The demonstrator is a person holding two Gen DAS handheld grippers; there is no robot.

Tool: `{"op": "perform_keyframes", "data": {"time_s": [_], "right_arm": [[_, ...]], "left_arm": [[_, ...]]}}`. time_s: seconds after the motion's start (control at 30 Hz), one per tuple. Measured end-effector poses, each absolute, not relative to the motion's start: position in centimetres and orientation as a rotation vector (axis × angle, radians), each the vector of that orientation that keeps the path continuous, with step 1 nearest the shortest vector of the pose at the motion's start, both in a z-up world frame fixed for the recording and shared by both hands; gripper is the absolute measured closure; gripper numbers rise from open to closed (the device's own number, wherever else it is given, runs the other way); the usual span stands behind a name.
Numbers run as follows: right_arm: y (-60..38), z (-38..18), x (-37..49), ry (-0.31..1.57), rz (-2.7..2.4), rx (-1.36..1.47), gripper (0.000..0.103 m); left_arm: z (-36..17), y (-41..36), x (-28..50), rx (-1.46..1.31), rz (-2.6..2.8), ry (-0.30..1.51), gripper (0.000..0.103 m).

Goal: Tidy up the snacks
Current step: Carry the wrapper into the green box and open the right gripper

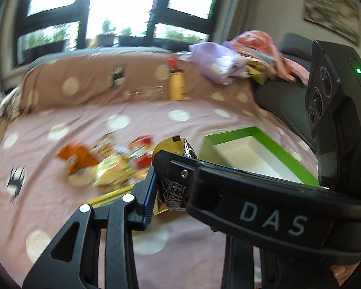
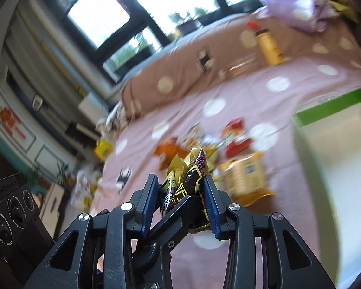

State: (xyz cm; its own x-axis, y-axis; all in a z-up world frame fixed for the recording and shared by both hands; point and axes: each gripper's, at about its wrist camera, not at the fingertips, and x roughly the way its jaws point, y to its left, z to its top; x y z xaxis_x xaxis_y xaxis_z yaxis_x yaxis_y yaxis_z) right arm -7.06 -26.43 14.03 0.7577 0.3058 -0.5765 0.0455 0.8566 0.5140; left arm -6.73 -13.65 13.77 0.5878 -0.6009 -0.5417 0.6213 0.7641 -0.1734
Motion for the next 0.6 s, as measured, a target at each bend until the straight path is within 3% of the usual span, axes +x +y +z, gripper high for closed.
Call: {"op": "perform_keyframes", "data": {"time_s": [0.23,0.6], "right_arm": [[-32.4,14.7,-10.0,0.608,0.0,0.638,0.062],[-38.7,12.2,-12.1,0.619,-0.212,0.778,0.062]], "left_arm": [[14.3,-20.0,-7.7,0.132,-0.84,0.592,0.069],[12.2,-27.2,-8.0,0.196,-1.019,0.697,0.07]]}}
